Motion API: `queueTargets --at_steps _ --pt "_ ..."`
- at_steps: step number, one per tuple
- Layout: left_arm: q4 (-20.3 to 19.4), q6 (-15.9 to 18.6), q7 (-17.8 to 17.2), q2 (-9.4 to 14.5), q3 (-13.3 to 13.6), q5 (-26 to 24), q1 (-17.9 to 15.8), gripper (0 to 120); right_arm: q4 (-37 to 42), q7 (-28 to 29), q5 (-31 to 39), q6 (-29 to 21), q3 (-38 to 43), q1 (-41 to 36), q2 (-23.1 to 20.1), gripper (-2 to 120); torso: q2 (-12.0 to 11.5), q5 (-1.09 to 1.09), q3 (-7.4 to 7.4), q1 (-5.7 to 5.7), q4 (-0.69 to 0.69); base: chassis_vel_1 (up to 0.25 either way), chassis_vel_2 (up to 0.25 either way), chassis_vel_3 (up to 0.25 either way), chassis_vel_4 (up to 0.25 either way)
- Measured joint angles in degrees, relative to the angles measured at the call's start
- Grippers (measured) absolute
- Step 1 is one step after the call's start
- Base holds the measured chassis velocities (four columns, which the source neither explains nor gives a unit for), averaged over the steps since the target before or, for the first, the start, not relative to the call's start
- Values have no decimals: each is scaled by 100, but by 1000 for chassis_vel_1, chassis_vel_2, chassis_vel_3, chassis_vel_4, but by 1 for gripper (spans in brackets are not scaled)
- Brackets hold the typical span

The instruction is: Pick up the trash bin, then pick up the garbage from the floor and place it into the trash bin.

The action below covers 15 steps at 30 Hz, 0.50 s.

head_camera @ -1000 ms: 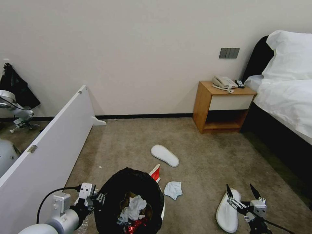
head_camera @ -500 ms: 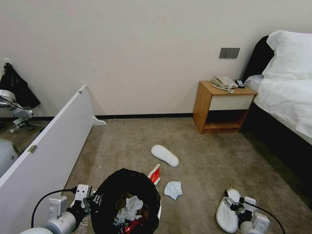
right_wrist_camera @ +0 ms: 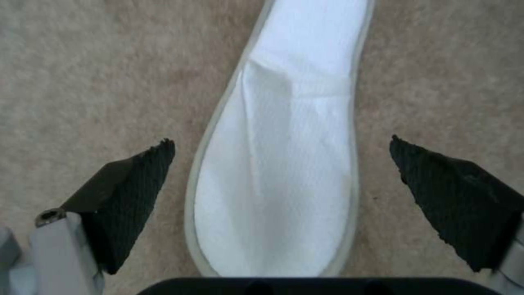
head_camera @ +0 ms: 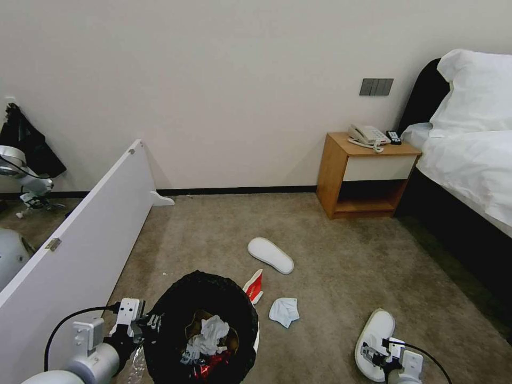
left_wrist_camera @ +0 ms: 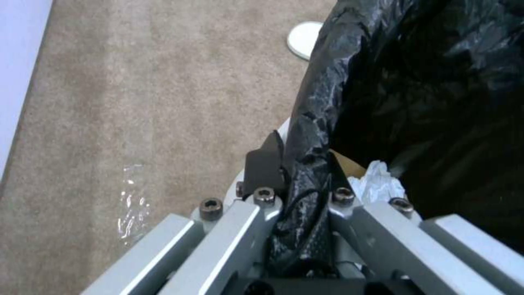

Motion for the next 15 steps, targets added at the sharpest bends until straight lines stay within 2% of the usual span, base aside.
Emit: queueTargets --at_steps 6,9,10,12,13,15 --pt "36 2 -3 16 11 -2 -31 3 -501 1 -65 2 -150 449 137 99 0 1 0 0 2 0 0 0 0" --pt "44 5 -3 31 5 -13 -39 3 -673 0 -75 -3 -222 601 152 87 0 0 0 0 2 0 0 0 0" --pt "44 5 -3 31 5 -13 -39 3 -673 0 -75 -3 -222 601 152 87 0 0 0 0 2 0 0 0 0" --pt "54 5 -3 40 0 -27 -52 3 -769 41 -76 -25 -264 647 145 76 0 0 0 0 0 0 0 0 0" --pt "54 5 -3 40 0 -27 -52 3 -769 41 -76 -25 -264 647 145 76 0 0 0 0 0 0 0 0 0" --pt "63 5 -3 47 2 -36 -69 3 -805 111 -77 -60 -267 659 145 62 0 0 0 0 0 0 0 0 0"
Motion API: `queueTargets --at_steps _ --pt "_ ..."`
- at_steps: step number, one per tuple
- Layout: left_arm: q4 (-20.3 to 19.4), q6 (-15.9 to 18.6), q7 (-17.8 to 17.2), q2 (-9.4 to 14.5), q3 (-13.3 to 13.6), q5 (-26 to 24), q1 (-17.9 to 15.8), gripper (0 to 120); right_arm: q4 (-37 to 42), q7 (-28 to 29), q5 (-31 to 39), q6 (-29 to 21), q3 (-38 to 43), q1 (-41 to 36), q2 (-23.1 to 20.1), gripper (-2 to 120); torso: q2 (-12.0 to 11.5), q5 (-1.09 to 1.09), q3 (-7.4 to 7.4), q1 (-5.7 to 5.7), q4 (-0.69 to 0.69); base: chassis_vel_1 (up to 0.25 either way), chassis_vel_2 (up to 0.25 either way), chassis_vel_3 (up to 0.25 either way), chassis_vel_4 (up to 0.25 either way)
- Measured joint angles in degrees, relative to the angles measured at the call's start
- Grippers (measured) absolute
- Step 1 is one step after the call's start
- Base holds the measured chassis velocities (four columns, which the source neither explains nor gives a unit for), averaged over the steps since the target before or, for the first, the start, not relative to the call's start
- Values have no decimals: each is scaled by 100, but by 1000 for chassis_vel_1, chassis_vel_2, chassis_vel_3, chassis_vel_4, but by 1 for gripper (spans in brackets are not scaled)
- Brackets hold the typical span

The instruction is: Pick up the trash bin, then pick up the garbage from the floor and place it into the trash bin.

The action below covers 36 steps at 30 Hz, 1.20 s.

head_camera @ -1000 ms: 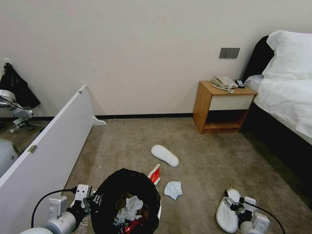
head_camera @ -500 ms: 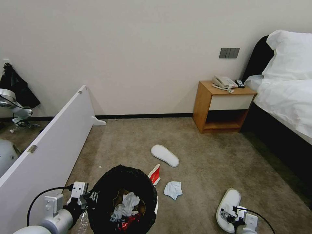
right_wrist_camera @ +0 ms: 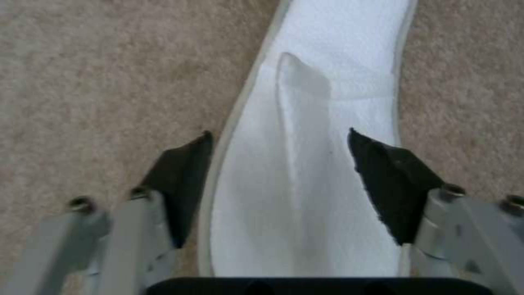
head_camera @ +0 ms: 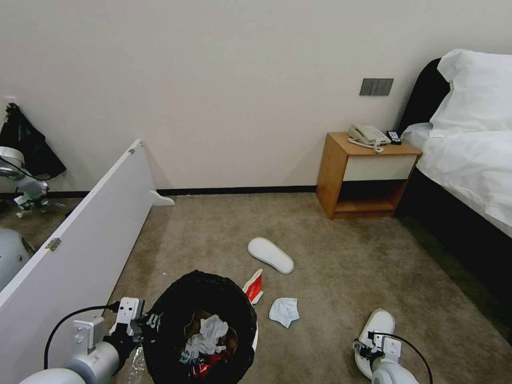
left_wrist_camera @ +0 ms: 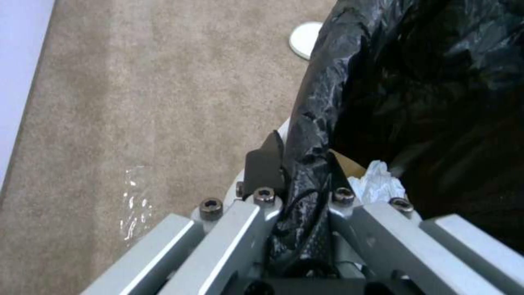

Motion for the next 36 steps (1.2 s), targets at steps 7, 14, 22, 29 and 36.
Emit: queueTargets --at_steps 7,14,22,29,36 --pt "12 0 12 -7 22 34 -12 3 29 118 0 -20 17 -39 13 39 0 0 0 0 0 0 0 0 0" --pt "2 -2 15 0 26 31 -7 3 52 208 -2 -32 -4 -39 31 20 0 0 -1 0 1 0 0 0 0" --pt "-33 -4 19 -11 35 19 12 3 138 367 34 -61 -29 -114 -10 0 0 0 0 0 0 0 0 0 0" --pt "-174 -11 21 72 -51 -92 160 3 562 112 -90 432 267 -307 -130 0 0 0 -1 0 1 0 0 0 0" --pt "-212 -13 11 196 -34 -299 33 3 712 -1676 -314 2309 506 -291 -459 0 1 1 0 0 -2 0 0 0 0"
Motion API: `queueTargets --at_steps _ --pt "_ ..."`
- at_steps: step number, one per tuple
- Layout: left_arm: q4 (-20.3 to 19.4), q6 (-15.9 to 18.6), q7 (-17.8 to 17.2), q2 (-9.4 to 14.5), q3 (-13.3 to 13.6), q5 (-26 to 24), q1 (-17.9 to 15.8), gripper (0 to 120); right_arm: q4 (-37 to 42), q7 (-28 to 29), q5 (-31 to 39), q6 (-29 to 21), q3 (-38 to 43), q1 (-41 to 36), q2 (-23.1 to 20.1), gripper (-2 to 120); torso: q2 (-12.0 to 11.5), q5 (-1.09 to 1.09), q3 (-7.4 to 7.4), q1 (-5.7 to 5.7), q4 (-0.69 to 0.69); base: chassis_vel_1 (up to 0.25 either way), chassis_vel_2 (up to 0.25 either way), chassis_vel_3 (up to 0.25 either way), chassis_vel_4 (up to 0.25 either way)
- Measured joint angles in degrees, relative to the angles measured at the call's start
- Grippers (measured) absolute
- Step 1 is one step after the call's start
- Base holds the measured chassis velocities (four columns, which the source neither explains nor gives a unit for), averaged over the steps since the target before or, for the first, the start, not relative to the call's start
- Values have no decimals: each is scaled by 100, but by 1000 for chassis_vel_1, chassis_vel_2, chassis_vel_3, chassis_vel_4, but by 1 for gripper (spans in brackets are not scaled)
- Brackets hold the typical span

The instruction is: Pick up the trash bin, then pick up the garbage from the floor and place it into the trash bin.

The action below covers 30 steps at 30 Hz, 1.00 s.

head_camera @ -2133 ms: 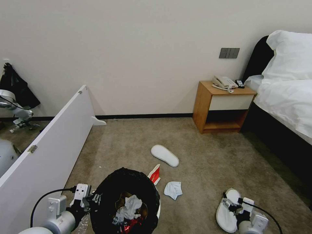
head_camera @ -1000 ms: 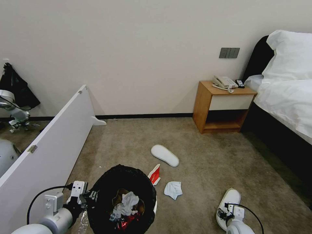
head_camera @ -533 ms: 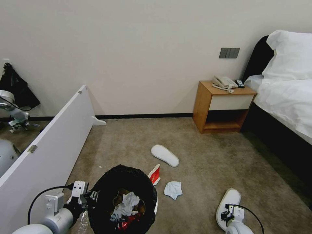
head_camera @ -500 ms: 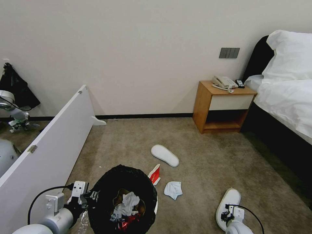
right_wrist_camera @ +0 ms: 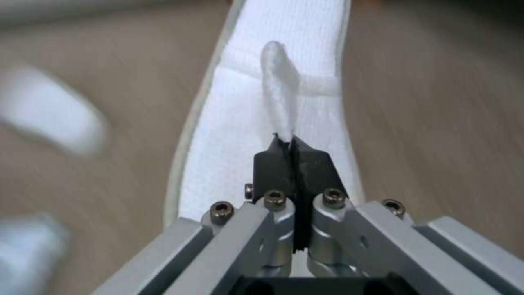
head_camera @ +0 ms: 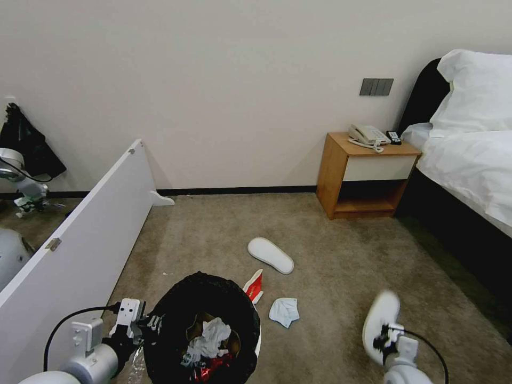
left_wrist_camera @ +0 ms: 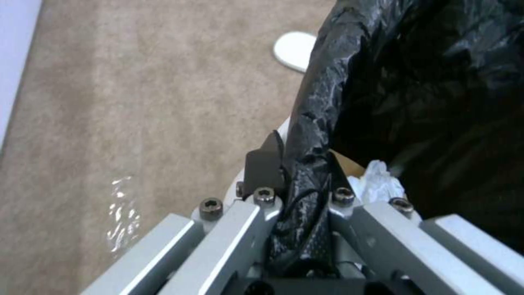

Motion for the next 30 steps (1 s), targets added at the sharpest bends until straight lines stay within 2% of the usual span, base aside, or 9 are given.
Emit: queueTargets --at_steps 2,4,7,8,10,13,15,21,30 --pt "-2 0 -3 45 41 -57 -18 3 87 -448 127 397 2 39 -107 0 0 -1 0 0 3 0 0 0 0" --pt "9 -7 -11 188 185 -125 -62 3 239 -1895 779 1190 -121 174 -359 0 0 -2 0 0 3 0 0 0 0" --pt "2 -16 -15 287 305 -187 -123 3 214 -3389 1574 1647 -309 415 -449 0 0 -2 0 0 2 0 0 0 0" --pt "2 -16 -15 287 305 -187 -123 3 214 -3389 1574 1647 -309 415 -449 0 0 -2 0 0 2 0 0 0 0" --pt "-40 -19 -26 358 444 -292 -210 3 351 -4579 2433 1781 -773 722 -567 0 0 0 0 0 3 0 0 0 0" --pt "-42 -22 -28 380 493 -303 -237 3 456 -4939 2705 1720 -964 850 -612 0 0 -1 0 0 2 0 0 0 0" --pt "-47 -22 -62 418 639 -390 -307 3 624 -6179 3207 1246 -1476 1268 -651 0 0 -1 0 0 5 0 0 0 0" --pt "-22 -21 -112 429 701 -405 -297 3 722 -7400 3634 560 -2108 1759 -685 0 0 -2 0 -1 3 0 0 0 0" --pt "-32 28 -244 728 997 -614 -250 3 595 -8173 3700 156 -3001 2367 -992 0 0 -2 0 0 2 0 0 0 0"
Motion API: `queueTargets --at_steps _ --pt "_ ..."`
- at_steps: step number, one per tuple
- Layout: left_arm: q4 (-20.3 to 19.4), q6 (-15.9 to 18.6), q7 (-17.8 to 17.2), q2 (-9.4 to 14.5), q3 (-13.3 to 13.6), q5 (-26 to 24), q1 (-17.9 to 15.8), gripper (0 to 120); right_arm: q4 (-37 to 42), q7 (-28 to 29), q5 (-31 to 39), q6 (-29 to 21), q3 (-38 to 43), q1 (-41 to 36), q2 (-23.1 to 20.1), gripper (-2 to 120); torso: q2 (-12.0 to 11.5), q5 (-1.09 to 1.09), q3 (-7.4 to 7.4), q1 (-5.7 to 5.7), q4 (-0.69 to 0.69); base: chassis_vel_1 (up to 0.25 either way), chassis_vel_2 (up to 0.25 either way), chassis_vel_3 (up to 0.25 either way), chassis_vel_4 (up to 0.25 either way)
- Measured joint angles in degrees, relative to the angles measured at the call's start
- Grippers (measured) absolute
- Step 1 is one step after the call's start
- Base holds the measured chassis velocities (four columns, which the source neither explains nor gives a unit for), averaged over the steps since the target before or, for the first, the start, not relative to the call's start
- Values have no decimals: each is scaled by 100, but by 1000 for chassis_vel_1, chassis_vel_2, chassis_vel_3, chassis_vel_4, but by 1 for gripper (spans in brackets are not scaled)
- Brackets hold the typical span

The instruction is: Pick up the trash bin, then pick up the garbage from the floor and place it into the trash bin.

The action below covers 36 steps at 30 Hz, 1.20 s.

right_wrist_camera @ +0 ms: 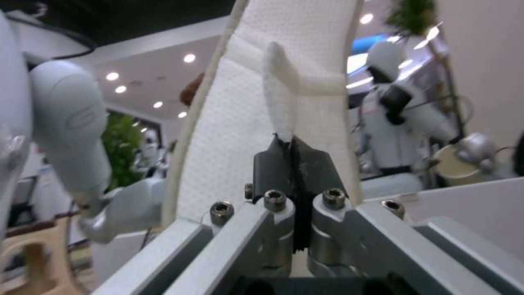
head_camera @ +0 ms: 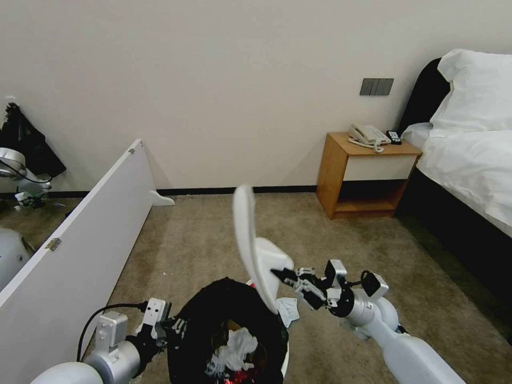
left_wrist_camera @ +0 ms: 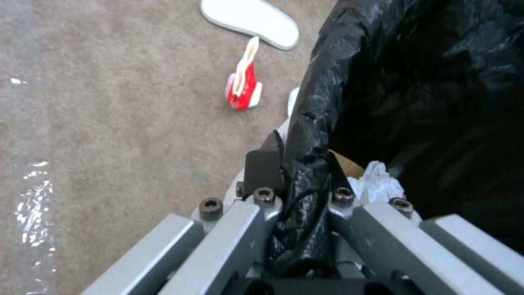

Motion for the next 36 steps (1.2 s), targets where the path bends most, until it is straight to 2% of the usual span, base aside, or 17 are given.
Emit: queueTargets --at_steps 5,6,7,10,11,13,17,20,21,24,26,27,30,31,32,33,36 --pt "-15 12 -44 -24 75 -9 -59 3 -81 -107 -176 -29 -168 141 -74 0 0 0 0 0 1 0 0 0 0" --pt "-15 15 -57 -31 73 -24 -73 3 -92 -92 -278 -41 -178 140 -118 5 0 0 0 0 -1 0 0 0 0" --pt "-15 15 -57 -31 73 -24 -73 3 -92 -92 -278 -41 -178 140 -118 5 0 0 0 0 -1 0 0 0 0" --pt "-15 18 -73 -35 21 -79 -112 3 -131 71 -429 -41 -174 95 -173 19 0 0 0 0 0 0 0 0 0" --pt "-15 18 -73 -35 21 -79 -112 3 -131 71 -429 -41 -174 95 -173 19 0 0 0 0 0 0 0 0 0" --pt "-9 19 -75 -50 -2 -77 -161 3 -144 144 -462 -31 -168 75 -177 30 0 1 0 0 0 0 0 0 0" --pt "-9 20 -75 -56 -26 -75 -194 3 -142 178 -470 -22 -182 64 -190 40 0 0 0 0 1 0 0 0 0" --pt "-22 27 -74 -48 -50 -78 -197 3 -123 231 -460 -9 -163 36 -194 55 0 1 0 0 1 0 0 0 0" --pt "-22 27 -74 -48 -50 -78 -197 3 -123 231 -460 -9 -163 36 -194 55 0 1 0 0 1 0 0 0 0" --pt "-25 31 -75 -55 -57 -73 -174 3 -91 302 -407 22 -107 -7 -178 65 -1 0 0 0 0 0 0 0 0" --pt "-9 37 -75 -102 -76 -11 -138 3 -43 605 -294 158 64 -135 -101 76 -1 0 -1 0 1 0 0 0 0" --pt "-9 37 -75 -102 -76 -11 -138 3 -43 605 -294 158 64 -135 -101 76 -1 0 -1 0 1 0 0 0 0" --pt "59 37 -59 -336 -270 151 -168 3 33 1679 -202 779 351 -472 1 92 -1 1 -1 0 2 0 0 0 0" --pt "59 37 -59 -336 -270 151 -168 3 33 1679 -202 779 351 -472 1 92 -1 1 -1 0 2 0 0 0 0" --pt "59 33 -50 -396 -360 152 -171 3 109 2208 -249 947 470 -623 1 98 -1 0 -1 0 -1 0 0 0 0" --pt "59 33 -50 -396 -360 152 -171 3 109 2208 -249 947 470 -623 1 98 -1 0 -1 0 -1 0 0 0 0" --pt "49 19 -33 -514 -509 200 -111 3 429 3981 -851 1285 753 -1043 -30 100 -1 0 -1 0 1 0 0 0 0"
